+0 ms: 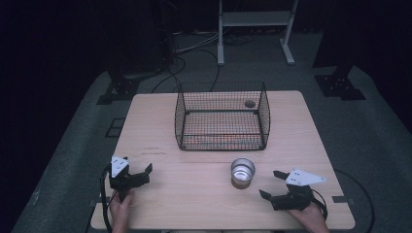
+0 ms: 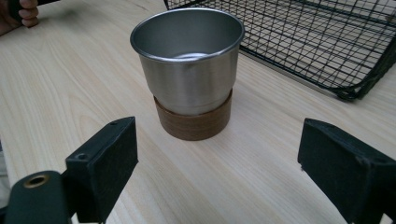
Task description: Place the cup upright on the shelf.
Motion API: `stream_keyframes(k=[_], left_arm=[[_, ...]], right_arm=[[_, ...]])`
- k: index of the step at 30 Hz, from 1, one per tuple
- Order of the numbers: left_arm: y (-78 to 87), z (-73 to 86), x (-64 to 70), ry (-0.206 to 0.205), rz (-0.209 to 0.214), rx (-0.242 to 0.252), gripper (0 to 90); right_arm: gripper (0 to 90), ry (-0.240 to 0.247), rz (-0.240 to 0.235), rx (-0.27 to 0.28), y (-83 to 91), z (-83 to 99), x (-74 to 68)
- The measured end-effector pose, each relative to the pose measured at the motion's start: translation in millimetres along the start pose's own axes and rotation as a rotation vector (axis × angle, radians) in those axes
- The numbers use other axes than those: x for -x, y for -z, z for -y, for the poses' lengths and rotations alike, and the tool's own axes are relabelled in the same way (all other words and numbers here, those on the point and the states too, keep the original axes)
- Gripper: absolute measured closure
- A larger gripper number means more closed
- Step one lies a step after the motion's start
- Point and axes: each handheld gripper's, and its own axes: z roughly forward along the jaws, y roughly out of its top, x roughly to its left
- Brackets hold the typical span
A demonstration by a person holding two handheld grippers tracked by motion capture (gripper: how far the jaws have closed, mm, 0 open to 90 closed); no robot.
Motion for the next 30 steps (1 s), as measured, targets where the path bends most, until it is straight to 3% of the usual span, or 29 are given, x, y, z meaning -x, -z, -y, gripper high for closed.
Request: stream_keyframes(k=[7, 18, 24, 30], left_arm=[[0.1, 0.0, -0.1, 0.001, 0.001, 0.0, 0.0], [0.2, 0.0, 0.0, 0.0, 0.0, -0.001, 0.0], [0.3, 0.1, -0.1, 0.001, 0.001, 0.0, 0.0], [0.3, 0.1, 0.0, 0.0, 0.001, 0.0, 0.0]], right_arm=[[11.4, 0.018, -0.021, 0.004, -6.2, -7.0, -7.1], [9.7, 0.07, -0.026, -0.035, -20.7, -15.7, -16.1], [8.3, 0.079, -0.004, -0.068, -29.6, -19.9, -15.8], [4.0, 0.075, -0.014, -0.088, -36.8, -26.2, -13.3]])
